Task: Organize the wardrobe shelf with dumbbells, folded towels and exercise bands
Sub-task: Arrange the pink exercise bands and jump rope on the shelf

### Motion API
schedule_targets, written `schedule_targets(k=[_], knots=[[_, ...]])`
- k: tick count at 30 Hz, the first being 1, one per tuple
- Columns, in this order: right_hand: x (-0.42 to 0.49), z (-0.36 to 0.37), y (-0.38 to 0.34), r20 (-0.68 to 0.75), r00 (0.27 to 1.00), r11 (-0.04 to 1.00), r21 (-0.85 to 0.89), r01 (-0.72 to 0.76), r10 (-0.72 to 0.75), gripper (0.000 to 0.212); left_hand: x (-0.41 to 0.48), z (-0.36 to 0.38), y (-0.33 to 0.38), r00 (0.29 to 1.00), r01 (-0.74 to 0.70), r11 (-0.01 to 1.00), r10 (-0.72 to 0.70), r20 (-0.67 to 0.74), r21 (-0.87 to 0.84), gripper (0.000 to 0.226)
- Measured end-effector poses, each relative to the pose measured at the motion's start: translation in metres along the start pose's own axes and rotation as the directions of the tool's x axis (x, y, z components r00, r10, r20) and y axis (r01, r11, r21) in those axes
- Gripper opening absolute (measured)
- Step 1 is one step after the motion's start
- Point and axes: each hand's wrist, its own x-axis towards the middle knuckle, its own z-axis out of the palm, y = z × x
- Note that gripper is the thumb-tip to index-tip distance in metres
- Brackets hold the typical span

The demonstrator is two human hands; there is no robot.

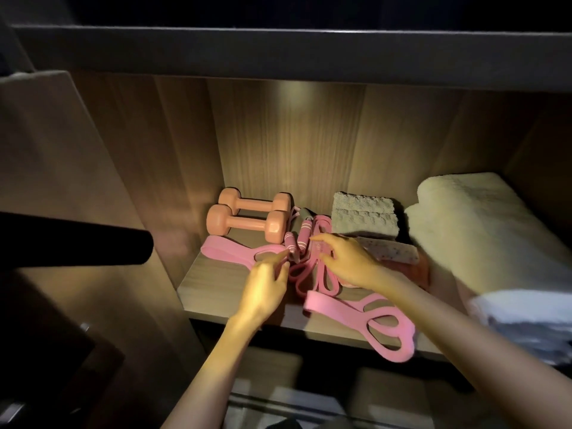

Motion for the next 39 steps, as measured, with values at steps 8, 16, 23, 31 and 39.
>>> schedule_targets(k=[8,16,23,31,39], knots=[[-0.097,-0.019,0.030,0.108,0.992,0.996,-0.074,-0.056,0.064,0.041,-0.048,0.025,0.029,0.933,-0.223,0.965,0.169,0.318,0.140,0.043],[-0.130,-0.005,0.077,0.092,0.940,0.910,-0.298,-0.289,0.328,0.057,-0.049,0.054,0.025,0.900,-0.357,0.751,0.117,0.420,0.555,0.050],[-0.116,0.007,0.086,-0.043,0.912,0.895,-0.180,-0.409,0.408,0.048,-0.038,0.058,0.020,0.888,-0.423,0.683,0.182,0.423,0.596,0.041],[-0.112,0.008,0.094,-0.046,0.890,0.872,-0.182,-0.453,0.453,0.030,-0.037,0.059,0.018,0.898,-0.403,0.670,0.156,0.412,0.624,0.053],[-0.119,-0.009,0.073,-0.166,0.905,0.913,-0.050,-0.405,0.393,0.019,-0.050,0.053,0.029,0.938,-0.300,0.751,0.120,0.326,0.588,0.045]])
